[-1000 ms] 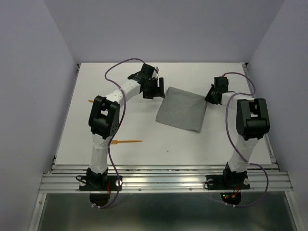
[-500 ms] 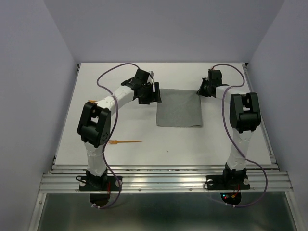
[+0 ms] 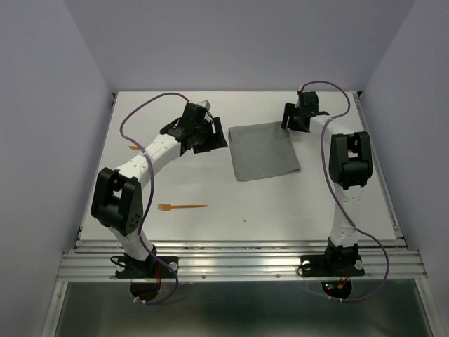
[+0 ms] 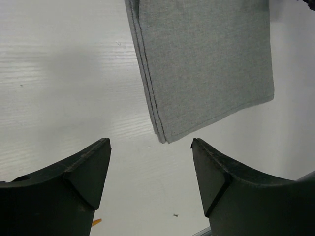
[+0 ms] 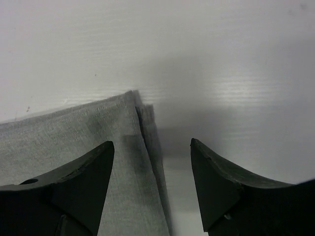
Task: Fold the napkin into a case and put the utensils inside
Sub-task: Rotate the upper triangle-folded napkin at the center of the board.
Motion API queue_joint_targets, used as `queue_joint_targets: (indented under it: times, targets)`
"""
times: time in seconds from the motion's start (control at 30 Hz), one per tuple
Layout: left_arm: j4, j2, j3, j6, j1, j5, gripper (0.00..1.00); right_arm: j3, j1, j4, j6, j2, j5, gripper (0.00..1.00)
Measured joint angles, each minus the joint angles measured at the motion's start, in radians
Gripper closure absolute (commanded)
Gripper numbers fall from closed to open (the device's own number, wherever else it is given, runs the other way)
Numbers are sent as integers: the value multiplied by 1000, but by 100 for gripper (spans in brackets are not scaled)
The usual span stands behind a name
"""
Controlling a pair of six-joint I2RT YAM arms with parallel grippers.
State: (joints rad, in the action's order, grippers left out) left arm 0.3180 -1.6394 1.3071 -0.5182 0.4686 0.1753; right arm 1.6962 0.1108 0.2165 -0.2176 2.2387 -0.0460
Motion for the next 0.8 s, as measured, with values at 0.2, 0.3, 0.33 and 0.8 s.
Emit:
queue_joint_targets:
  times: [0.2, 0.3, 0.33, 0.8]
  targets:
    - [8, -100, 43, -5, -40, -12, 28, -116, 77, 41, -47, -150, 149, 36]
    - [12, -92, 42, -14, -74, -14, 29, -125, 176, 52, -52, -208, 224, 37]
    - [11, -82, 38, -18, -100, -16, 29, -124, 225, 52, -53, -220, 246, 37]
    - [11, 135, -92, -35, -280, -34, 29, 237, 528, 154, -53, 53, 430, 37]
